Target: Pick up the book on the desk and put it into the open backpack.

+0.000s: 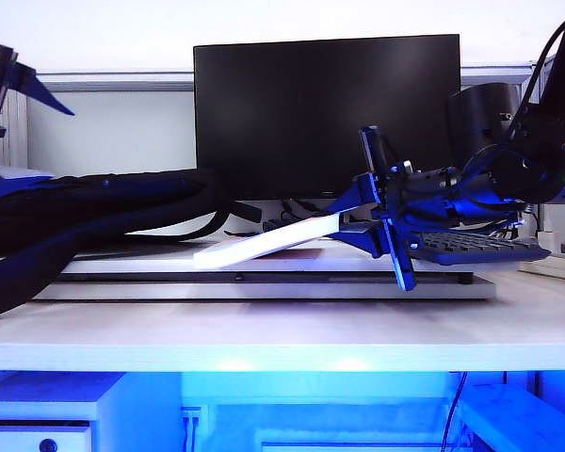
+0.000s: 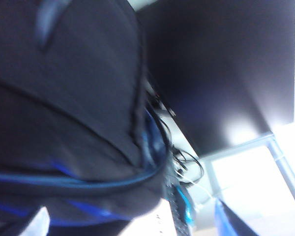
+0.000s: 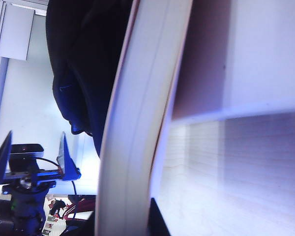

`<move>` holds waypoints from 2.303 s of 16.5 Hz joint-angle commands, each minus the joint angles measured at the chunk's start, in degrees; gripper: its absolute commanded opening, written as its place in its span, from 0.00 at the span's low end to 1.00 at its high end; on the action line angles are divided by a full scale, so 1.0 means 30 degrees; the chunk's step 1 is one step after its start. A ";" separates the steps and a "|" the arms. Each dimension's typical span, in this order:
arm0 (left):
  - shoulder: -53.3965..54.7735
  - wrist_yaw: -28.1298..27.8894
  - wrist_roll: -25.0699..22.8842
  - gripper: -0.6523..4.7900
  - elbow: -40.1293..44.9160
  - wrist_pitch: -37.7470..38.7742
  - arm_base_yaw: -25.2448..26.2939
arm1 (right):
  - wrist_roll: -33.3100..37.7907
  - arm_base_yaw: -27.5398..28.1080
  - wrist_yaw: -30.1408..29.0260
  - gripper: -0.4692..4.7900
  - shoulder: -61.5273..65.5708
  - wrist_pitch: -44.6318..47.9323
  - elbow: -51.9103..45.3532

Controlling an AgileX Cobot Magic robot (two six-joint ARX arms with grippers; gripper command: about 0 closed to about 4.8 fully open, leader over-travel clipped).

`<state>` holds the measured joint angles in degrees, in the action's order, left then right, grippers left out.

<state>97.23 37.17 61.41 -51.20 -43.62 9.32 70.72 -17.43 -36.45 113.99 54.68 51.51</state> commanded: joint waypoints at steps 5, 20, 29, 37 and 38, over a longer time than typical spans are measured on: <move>0.1719 -0.0313 -0.0175 0.97 -0.0903 -0.0066 0.0962 | 0.0554 -0.0036 -0.0831 0.07 -0.0248 0.2499 0.0474; 0.4903 -0.1115 -0.0102 0.90 -0.5697 0.1093 -0.0845 | 0.1923 -0.0058 -0.2747 0.07 -0.1297 0.3002 0.2965; 0.4896 -0.0634 0.0568 0.11 -0.7686 -0.0874 -0.1399 | 0.0758 -0.0044 -0.1392 0.07 -0.4524 0.0882 0.4204; 0.4889 0.3424 0.4269 0.11 -0.7679 -0.6171 -0.1428 | -0.3089 -0.1020 -0.0896 0.07 -0.1275 -0.5923 1.0907; 0.4889 0.4167 0.4320 0.11 -0.7686 -0.6317 -0.1435 | -0.3096 -0.1151 -0.0466 0.07 -0.1275 -0.5974 1.1038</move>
<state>113.08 44.21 74.30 -73.58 -55.94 5.78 61.73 -20.43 -37.47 110.78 33.08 83.79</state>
